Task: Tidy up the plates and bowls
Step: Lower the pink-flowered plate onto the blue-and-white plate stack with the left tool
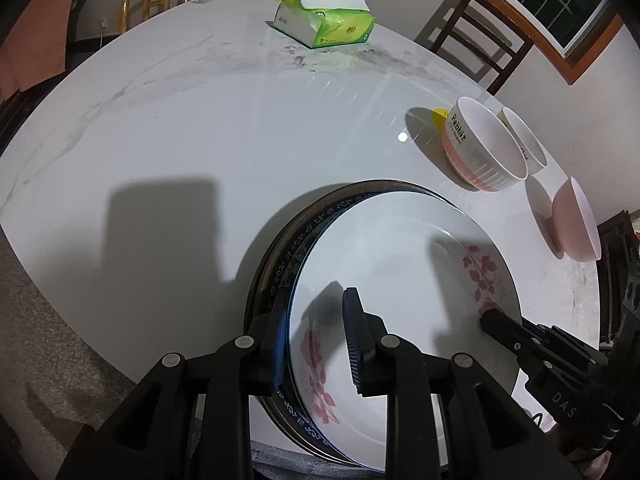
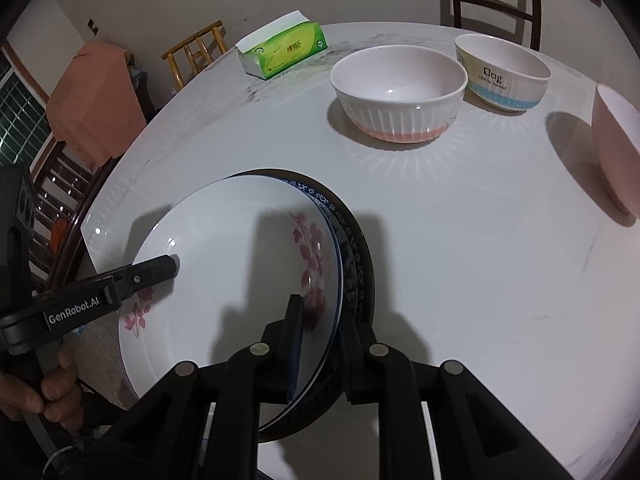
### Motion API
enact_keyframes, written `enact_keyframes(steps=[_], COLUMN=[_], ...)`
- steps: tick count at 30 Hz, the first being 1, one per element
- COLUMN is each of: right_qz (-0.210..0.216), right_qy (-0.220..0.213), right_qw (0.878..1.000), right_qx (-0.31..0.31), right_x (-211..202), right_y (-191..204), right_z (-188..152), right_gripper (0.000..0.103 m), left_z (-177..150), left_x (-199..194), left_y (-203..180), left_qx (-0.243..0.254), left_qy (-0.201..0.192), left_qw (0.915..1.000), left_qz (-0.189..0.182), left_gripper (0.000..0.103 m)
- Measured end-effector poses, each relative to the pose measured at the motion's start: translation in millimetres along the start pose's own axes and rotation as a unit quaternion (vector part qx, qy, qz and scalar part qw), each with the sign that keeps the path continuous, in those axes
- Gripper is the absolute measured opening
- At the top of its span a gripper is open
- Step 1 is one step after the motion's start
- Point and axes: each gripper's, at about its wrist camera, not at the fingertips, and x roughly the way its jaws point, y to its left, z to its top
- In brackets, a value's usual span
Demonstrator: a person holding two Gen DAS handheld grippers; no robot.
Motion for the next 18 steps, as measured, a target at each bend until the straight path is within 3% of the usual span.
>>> enact_keyframes(steps=[18], right_qz=[-0.033], right_qy=[0.012], right_qw=[0.999], right_qx=[-0.019], right_x=[-3], right_y=[11], right_z=[1], right_gripper=[0.021], left_z=[-1], left_x=[-1], left_y=[-9], left_qx=[0.026], left_qy=[-0.012], left_qw=[0.9986], left_qz=[0.045], left_gripper=[0.026])
